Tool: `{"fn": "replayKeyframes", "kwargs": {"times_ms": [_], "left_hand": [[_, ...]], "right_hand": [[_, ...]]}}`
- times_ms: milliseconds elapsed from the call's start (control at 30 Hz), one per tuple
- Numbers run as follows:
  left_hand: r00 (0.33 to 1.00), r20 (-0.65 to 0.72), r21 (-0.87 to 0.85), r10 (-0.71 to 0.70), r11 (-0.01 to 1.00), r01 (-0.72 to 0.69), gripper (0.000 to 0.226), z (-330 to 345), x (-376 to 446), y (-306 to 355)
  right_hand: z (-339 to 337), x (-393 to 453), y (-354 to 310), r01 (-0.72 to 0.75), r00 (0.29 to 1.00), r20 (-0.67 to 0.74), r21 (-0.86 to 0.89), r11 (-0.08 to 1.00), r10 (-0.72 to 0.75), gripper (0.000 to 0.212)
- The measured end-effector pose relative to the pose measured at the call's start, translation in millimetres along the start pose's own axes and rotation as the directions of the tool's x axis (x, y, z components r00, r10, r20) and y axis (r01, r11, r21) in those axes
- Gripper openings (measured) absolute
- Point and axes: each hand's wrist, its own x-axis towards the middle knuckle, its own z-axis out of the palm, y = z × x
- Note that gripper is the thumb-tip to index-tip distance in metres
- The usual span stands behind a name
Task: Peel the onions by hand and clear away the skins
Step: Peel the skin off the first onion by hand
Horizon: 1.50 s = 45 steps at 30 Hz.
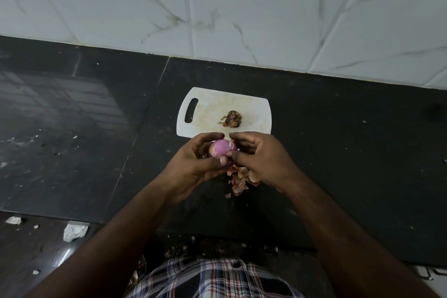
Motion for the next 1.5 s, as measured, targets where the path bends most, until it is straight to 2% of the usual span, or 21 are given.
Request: {"fn": "replayKeyframes", "kwargs": {"times_ms": [167,400,633,1000,1133,1200,1267,1333,1400,1500], "left_hand": [[0.998,-0.030,0.142,0.051,0.989,-0.046,0.055,-6,2,-4],[0.978,-0.044,0.480,0.202,0.863,-0.157,0.056,-1,0,0],[0.964,-0.014,0.585,0.266,0.783,-0.208,0.054,9,-3,2],[0.967,0.004,0.551,0.256,0.806,-0.216,0.053,2,2,1],[0.971,0.028,0.472,0.237,0.853,-0.222,0.053,1,2,0],[0.976,0.034,0.444,0.216,0.871,-0.208,0.052,1,2,1],[0.985,0.036,0.378,0.171,0.910,-0.172,0.053,0,2,3],[0.993,0.051,0.238,0.104,0.965,-0.113,0.053,0,1,3],[0.996,0.068,0.110,0.056,0.992,-0.063,0.051,2,1,4],[0.996,0.078,0.037,0.033,0.999,-0.036,0.049,3,-1,3]], "right_hand": [[-2,-3,0,0.031,0.998,0.055,-0.004,1.000,-0.031,0.049],[6,-6,-6,0.038,0.998,-0.039,-0.082,0.996,-0.041,0.045],[16,-6,-7,0.057,0.989,-0.130,-0.136,0.989,-0.075,0.036],[19,-4,-7,0.047,0.981,-0.176,-0.167,0.985,-0.077,0.027],[11,1,-2,0.025,0.971,-0.230,-0.169,0.985,-0.064,0.024],[5,4,1,0.010,0.977,-0.209,-0.150,0.989,-0.042,0.025],[0,6,3,0.006,0.984,-0.176,-0.083,0.997,-0.020,0.020],[-3,8,6,0.011,0.982,-0.190,-0.025,1.000,-0.015,0.017],[-2,9,8,0.010,0.977,-0.211,-0.034,0.999,-0.017,0.017],[1,11,11,0.000,0.970,-0.242,-0.092,0.996,-0.022,0.017]]}}
